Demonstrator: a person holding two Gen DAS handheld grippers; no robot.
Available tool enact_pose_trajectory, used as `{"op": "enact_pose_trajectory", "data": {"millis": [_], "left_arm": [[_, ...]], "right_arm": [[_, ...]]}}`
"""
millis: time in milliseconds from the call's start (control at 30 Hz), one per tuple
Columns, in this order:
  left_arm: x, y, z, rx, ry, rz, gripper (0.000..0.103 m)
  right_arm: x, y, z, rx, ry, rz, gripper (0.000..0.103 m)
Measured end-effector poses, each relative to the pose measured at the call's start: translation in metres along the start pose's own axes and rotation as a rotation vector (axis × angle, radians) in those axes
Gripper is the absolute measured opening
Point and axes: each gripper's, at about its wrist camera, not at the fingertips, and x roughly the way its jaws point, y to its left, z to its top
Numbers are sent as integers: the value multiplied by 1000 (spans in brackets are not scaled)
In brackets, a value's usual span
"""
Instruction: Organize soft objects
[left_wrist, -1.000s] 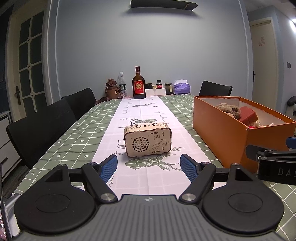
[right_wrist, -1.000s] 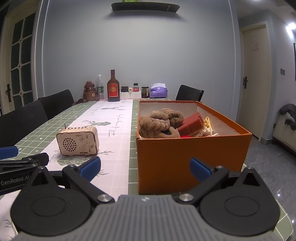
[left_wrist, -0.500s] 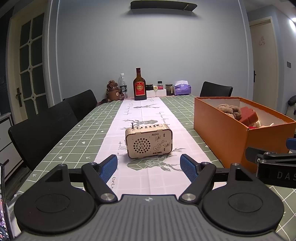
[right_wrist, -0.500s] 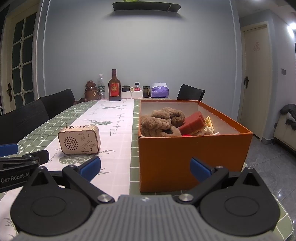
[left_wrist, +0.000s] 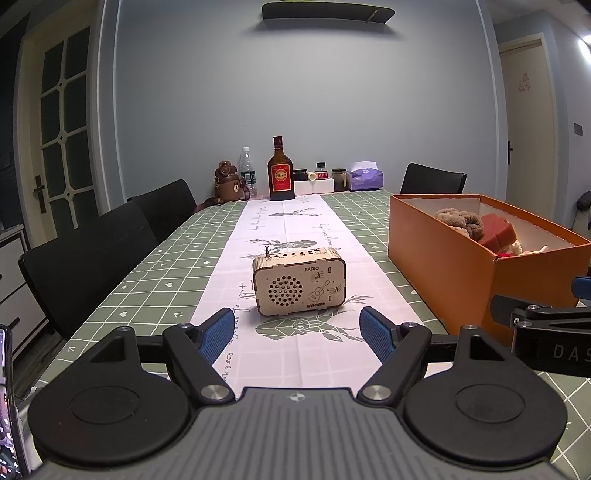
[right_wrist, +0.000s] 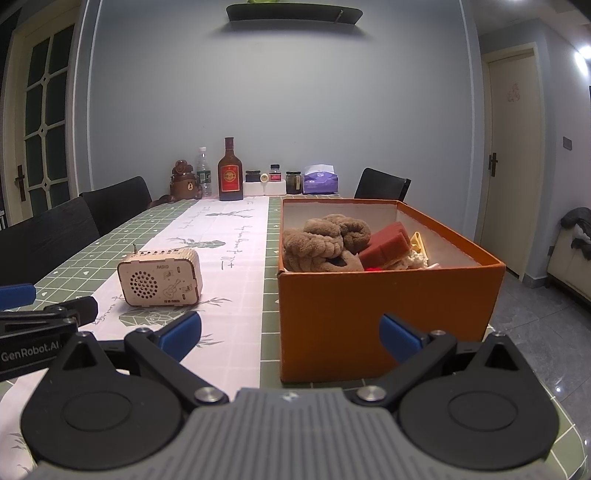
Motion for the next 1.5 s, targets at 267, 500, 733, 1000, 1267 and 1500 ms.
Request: {"op": "enact_pose_trajectory", "data": {"millis": [267, 500, 733, 1000, 1267, 1500], "left_arm": [[0, 0, 0, 2, 0, 0, 90], [-1, 0, 0, 3, 2, 0, 90], [-2, 2, 0, 2, 1, 2, 90], [-2, 2, 1, 2, 0, 3, 90], [-3, 2, 1, 6, -1, 6, 90], [-2, 3, 2, 4, 4, 10, 90]], "right_arm": [[0, 0, 0, 0, 0, 0, 100], [0, 1, 0, -4, 3, 2, 100], [0, 1, 0, -4, 7, 6, 100], [1, -2, 0, -5, 14, 13, 100], [1, -2, 0, -8, 17, 22, 100], [2, -1, -1, -14, 21, 28, 100]]}}
